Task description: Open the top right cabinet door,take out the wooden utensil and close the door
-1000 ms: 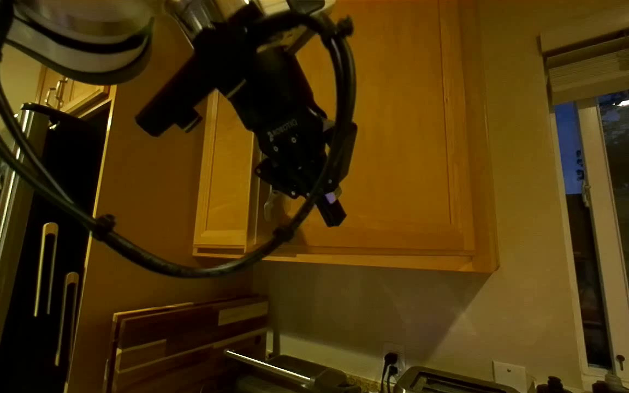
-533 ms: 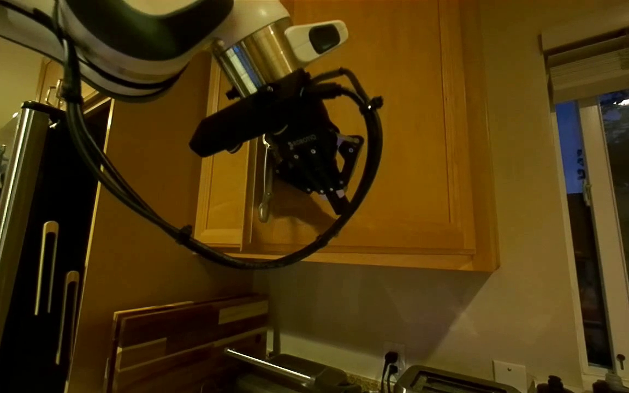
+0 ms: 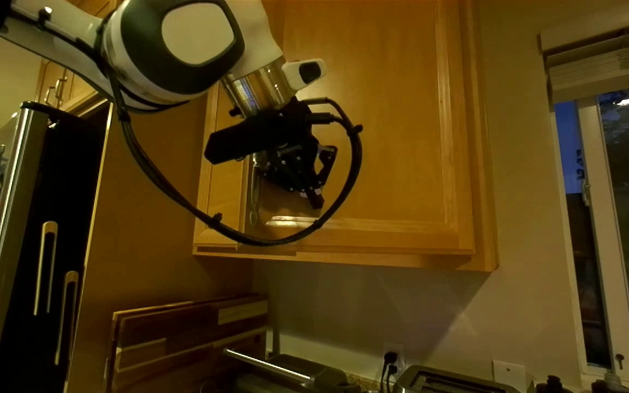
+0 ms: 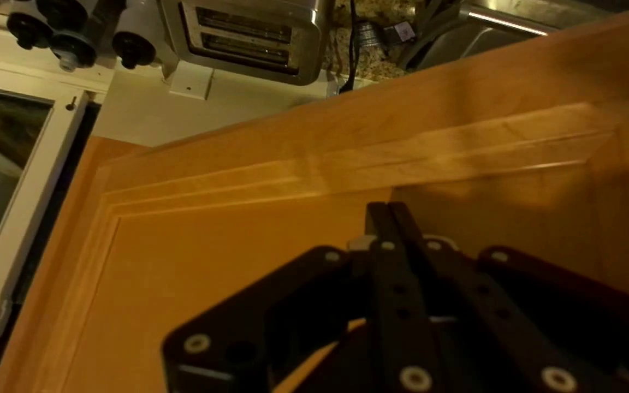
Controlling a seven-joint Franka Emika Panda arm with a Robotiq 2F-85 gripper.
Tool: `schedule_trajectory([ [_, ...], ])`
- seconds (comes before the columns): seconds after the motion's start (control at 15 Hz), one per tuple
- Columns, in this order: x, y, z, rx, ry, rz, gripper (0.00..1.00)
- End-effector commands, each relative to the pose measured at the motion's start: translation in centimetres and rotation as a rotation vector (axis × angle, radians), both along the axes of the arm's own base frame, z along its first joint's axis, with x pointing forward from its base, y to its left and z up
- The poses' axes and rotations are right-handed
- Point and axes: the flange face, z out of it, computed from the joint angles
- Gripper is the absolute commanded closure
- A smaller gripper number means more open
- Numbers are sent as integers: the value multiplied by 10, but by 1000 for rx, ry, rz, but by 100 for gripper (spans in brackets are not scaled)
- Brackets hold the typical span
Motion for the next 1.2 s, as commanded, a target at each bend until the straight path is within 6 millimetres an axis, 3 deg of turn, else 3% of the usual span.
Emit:
schedule_trajectory([
  [0.0,24,48,12,-40,3,153,100],
  [0.27,55,111,19,-55,15,318,100],
  [0.47,70,133,18,-53,23,375,100],
  [0.73,68,120,10,-44,33,281,100],
  [1.13,53,83,-9,22,57,81,100],
])
